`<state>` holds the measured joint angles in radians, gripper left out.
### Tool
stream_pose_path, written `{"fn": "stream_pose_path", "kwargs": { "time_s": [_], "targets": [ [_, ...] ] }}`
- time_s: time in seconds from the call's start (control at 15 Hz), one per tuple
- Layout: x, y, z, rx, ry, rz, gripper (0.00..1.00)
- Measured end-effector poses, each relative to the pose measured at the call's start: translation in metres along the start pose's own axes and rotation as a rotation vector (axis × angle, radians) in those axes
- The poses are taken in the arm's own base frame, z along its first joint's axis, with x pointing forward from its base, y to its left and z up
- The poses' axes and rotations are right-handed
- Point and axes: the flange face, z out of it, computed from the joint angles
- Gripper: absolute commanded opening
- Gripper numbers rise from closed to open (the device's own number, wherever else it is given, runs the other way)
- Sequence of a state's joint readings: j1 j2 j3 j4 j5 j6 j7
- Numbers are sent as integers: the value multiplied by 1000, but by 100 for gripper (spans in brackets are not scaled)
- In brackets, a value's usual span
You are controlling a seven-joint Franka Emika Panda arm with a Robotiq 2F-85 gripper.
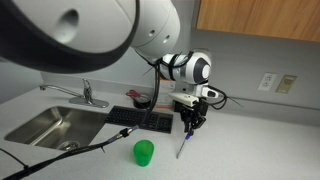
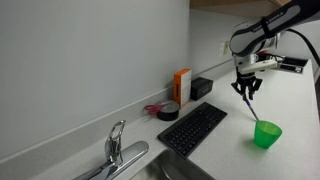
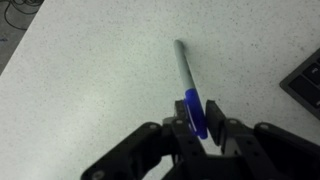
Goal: Take the marker out of the cup and put it on the counter
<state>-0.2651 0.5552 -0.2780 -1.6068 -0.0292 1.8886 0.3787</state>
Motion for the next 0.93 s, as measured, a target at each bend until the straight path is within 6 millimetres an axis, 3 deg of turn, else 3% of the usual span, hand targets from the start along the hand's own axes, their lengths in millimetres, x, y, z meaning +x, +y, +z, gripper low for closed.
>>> {"fn": "stream_pose_path", "kwargs": {
  "time_s": [0.33,0.93],
  "targets": [
    [13,-5,-11,9,30,3,99],
    [19,-4,-26,31,56,9,100]
  ]
}}
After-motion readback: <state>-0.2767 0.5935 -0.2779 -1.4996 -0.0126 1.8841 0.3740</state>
